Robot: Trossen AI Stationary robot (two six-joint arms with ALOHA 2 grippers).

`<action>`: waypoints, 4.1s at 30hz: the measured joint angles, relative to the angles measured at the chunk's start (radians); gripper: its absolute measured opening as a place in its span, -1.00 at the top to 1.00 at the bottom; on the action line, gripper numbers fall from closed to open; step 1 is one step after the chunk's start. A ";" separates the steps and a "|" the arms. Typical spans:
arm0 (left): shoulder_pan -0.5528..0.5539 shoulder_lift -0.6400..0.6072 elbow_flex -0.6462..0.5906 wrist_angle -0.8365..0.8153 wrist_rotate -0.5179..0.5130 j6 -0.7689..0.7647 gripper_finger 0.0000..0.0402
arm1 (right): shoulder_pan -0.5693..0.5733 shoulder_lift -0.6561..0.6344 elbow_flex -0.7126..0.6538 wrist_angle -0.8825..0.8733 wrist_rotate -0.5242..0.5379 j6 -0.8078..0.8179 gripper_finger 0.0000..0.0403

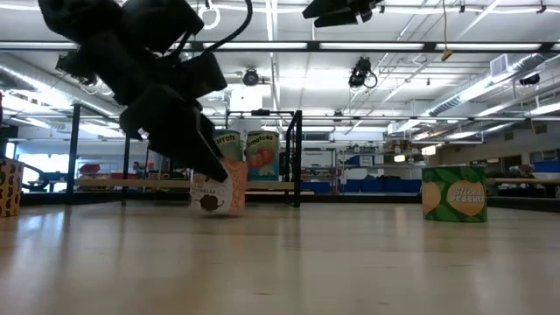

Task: Pick and place cans onto a shelf
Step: Put the canned meatballs on the shelf

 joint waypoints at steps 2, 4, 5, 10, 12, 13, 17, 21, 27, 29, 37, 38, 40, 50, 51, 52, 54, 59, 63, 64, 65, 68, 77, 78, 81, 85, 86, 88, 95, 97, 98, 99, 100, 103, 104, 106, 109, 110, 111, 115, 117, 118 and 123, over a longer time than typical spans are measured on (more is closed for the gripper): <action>0.006 -0.046 0.001 -0.052 -0.006 0.011 -0.43 | 0.000 0.000 0.000 0.001 0.000 0.000 -0.82; 0.006 -0.111 0.001 -0.108 -0.038 0.014 -0.43 | 0.000 0.000 0.000 0.007 0.000 0.000 -0.82; 0.005 -0.148 0.002 -0.148 -0.061 0.016 -0.43 | 0.000 0.000 0.000 0.008 0.000 0.000 -0.82; -0.045 -0.388 0.002 -0.330 -0.104 0.005 -0.43 | 0.000 0.000 0.000 0.023 0.000 0.000 -0.82; -0.065 -0.488 0.003 -0.389 -0.103 -0.029 -0.43 | 0.000 0.000 0.000 0.029 -0.001 0.000 -0.82; -0.070 -0.537 0.006 -0.428 -0.110 -0.050 -0.43 | 0.000 0.000 0.000 0.031 0.000 0.000 -0.82; -0.061 -0.691 0.006 -0.571 -0.274 -0.104 -0.43 | 0.000 0.000 0.000 0.042 0.000 0.000 -0.82; -0.039 -0.796 0.006 -0.634 -0.368 -0.180 -0.43 | 0.000 0.000 0.000 0.044 -0.001 0.000 -0.82; -0.012 -0.882 0.007 -0.698 -0.490 -0.291 -0.43 | 0.000 0.000 0.000 0.044 -0.001 0.000 -0.82; -0.001 -0.892 0.007 -0.729 -0.544 -0.323 -0.43 | 0.000 0.000 0.000 0.044 -0.001 0.000 -0.82; 0.016 -0.896 0.007 -0.693 -0.544 -0.280 -0.43 | 0.000 0.000 0.000 0.044 -0.001 0.000 -0.82; 0.017 -0.896 0.007 -0.685 -0.548 -0.280 -0.43 | 0.000 0.000 0.000 0.044 -0.001 0.000 -0.82; 0.027 -0.894 0.007 -0.664 -0.597 -0.243 -0.43 | 0.000 0.000 0.000 0.045 -0.001 0.000 -0.82; 0.128 -0.894 0.007 -0.759 -0.754 -0.282 -0.43 | 0.000 0.000 0.000 0.044 -0.001 0.000 -0.82; 0.142 -0.894 0.007 -0.777 -0.756 -0.304 -0.43 | 0.000 0.000 0.000 0.044 -0.001 0.000 -0.82; 0.154 -0.894 0.007 -0.791 -0.757 -0.313 -0.43 | 0.000 0.000 0.000 0.044 -0.001 0.000 -0.82; 0.170 -0.894 0.007 -0.806 -0.750 -0.321 -0.43 | 0.000 0.000 0.000 0.044 -0.001 0.000 -0.82; 0.220 -0.894 0.007 -0.801 -0.779 -0.402 -0.43 | 0.000 0.000 0.000 0.044 -0.001 -0.001 -0.82; 0.280 -0.894 -0.008 -0.780 -0.837 -0.484 -0.43 | 0.000 0.000 0.000 0.044 -0.001 0.000 -0.82; 0.296 -0.893 -0.009 -0.773 -0.830 -0.486 -0.43 | 0.000 0.000 0.000 0.044 -0.001 -0.001 -0.82; 0.311 -0.894 -0.009 -0.763 -0.813 -0.496 -0.43 | 0.000 0.000 0.000 0.044 -0.001 0.000 -0.82; 0.339 -0.893 -0.008 -0.749 -0.765 -0.534 -0.45 | 0.000 0.000 0.000 0.044 -0.001 -0.001 -0.82; 0.361 -0.841 -0.008 -0.714 -0.733 -0.566 -0.56 | 0.000 0.000 0.000 0.044 -0.001 -0.001 -0.82; 0.363 -0.837 -0.008 -0.712 -0.720 -0.566 -0.56 | 0.000 0.000 0.000 0.044 -0.001 -0.001 -0.82; 0.364 -0.827 -0.008 -0.711 -0.683 -0.567 -0.56 | 0.000 0.000 0.000 0.045 -0.001 -0.001 -0.82; 0.364 -0.826 -0.008 -0.690 -0.671 -0.562 -0.57 | 0.000 0.000 0.000 0.046 -0.001 -0.001 -0.82; 0.364 -0.828 -0.008 -0.689 -0.670 -0.562 -0.57 | 0.000 0.000 0.000 0.046 -0.001 -0.001 -0.82; 0.364 -0.828 -0.008 -0.688 -0.653 -0.561 -0.57 | 0.000 0.000 0.000 0.047 -0.001 -0.001 -0.82; 0.364 -0.828 -0.008 -0.682 -0.626 -0.561 -0.57 | 0.000 0.000 0.000 0.048 -0.001 -0.001 -0.82; 0.364 -0.828 -0.008 -0.680 -0.626 -0.559 -0.57 | 0.000 0.000 0.000 0.048 -0.001 -0.001 -0.82; 0.364 -0.828 -0.008 -0.680 -0.626 -0.556 -0.57 | 0.000 0.000 0.000 0.048 -0.001 -0.001 -0.82; 0.364 -0.828 -0.008 -0.680 -0.626 -0.555 -0.57 | 0.000 0.000 0.000 0.048 -0.001 -0.001 -0.82; 0.364 -0.828 -0.008 -0.680 -0.626 -0.561 -0.57 | 0.000 0.000 0.000 0.048 -0.001 0.000 -0.82; 0.364 -0.828 -0.008 -0.677 -0.625 -0.569 -0.57 | 0.000 0.000 0.000 0.048 0.000 0.000 -0.82; 0.364 -0.828 -0.008 -0.677 -0.625 -0.562 -0.57 | 0.000 0.000 0.000 0.048 -0.001 -0.001 -0.82; 0.364 -0.828 -0.008 -0.677 -0.625 -0.546 -0.57 | 0.000 0.000 0.000 0.048 -0.001 -0.001 -0.82; 0.364 -0.828 -0.008 -0.675 -0.630 -0.562 -0.57 | 0.000 0.000 0.000 0.048 -0.001 0.000 -0.82; 0.364 -0.827 -0.008 -0.675 -0.642 -0.577 -0.57 | 0.000 0.000 0.000 0.048 -0.001 -0.001 -0.82; 0.367 -0.818 -0.008 -0.673 -0.661 -0.599 -0.57 | 0.000 0.000 0.000 0.048 -0.001 0.000 -0.82; 0.392 -0.754 -0.008 -0.669 -0.705 -0.644 -0.57 | 0.000 0.000 0.000 0.048 -0.001 -0.001 -0.82; 0.407 -0.710 -0.008 -0.656 -0.705 -0.644 -0.57 | 0.000 0.000 0.000 0.048 -0.001 -0.001 -0.82; 0.416 -0.685 -0.008 -0.651 -0.706 -0.645 -0.57 | 0.000 0.000 0.000 0.048 -0.001 -0.001 -0.82; 0.471 -0.602 -0.008 -0.596 -0.712 -0.645 -0.57 | 0.000 0.000 0.000 0.049 -0.001 0.000 -0.82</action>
